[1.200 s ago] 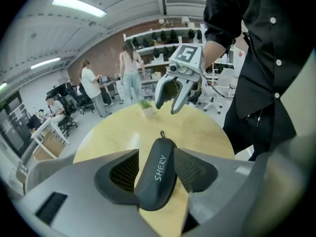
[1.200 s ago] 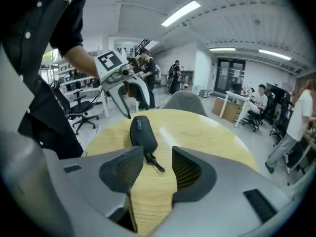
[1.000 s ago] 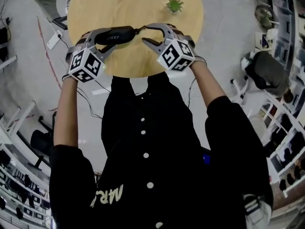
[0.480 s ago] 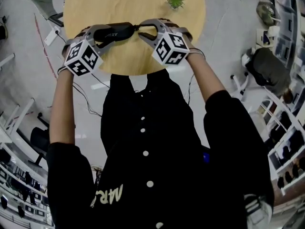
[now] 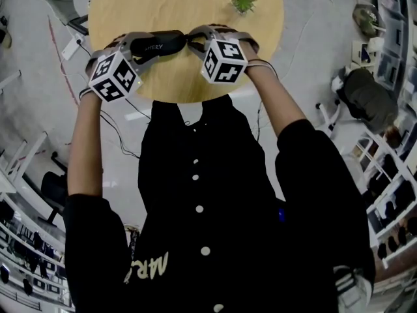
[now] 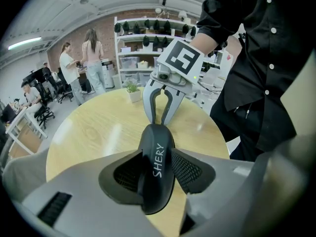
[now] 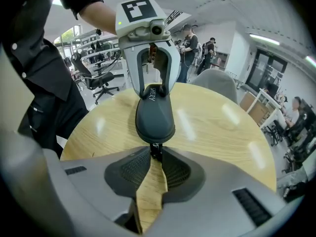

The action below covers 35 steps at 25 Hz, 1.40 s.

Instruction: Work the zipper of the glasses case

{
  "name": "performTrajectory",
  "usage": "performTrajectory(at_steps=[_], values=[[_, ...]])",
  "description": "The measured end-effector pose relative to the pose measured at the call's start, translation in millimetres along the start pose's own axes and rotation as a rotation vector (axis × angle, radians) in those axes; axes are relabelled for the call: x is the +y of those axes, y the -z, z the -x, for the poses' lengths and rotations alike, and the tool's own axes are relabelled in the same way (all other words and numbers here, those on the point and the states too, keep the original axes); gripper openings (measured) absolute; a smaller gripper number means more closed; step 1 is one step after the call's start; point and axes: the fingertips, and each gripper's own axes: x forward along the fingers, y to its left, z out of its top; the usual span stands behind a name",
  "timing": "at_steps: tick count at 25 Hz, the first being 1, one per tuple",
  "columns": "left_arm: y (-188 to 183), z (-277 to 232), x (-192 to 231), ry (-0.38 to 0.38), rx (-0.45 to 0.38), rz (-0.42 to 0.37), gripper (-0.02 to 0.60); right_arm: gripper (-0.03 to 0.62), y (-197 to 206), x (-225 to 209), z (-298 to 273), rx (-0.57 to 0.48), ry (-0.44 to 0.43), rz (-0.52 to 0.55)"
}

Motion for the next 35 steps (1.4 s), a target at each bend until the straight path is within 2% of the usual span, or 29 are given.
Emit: performTrajectory(at_steps=[4, 8, 10, 17, 21, 26, 35], values=[[1, 0, 0, 0.002, 0.005, -0.003, 0.179, 0.075, -3, -1, -4, 0.027, -0.003, 0.054], [1, -1, 0, 0.002, 0.014, -0.007, 0.179, 0.075, -3, 0, -5, 0.092, 0.010, 0.178], [1, 0, -1, 0.001, 0.015, -0.004, 0.179, 0.043, -3, 2, -2, 0.099, 0.003, 0.194], [2, 0, 0, 0.001, 0.015, 0.000, 0.179, 0.040, -1, 3, -5, 0.098, -0.001, 0.115], [3, -2, 0, -0.002, 0.016, 0.001, 0.179, 0.009, 2, 0, -7, 0.115, 0.054, 0.080], [4, -1, 0, -0.005, 0.031, 0.011, 0.179, 0.005, 3, 2, -3, 0.151, 0.101, 0.004], [4, -2, -2, -0.015, 0.056, 0.008, 0.179, 0.005, 1, 16, -5, 0.182, 0.087, -0.120]])
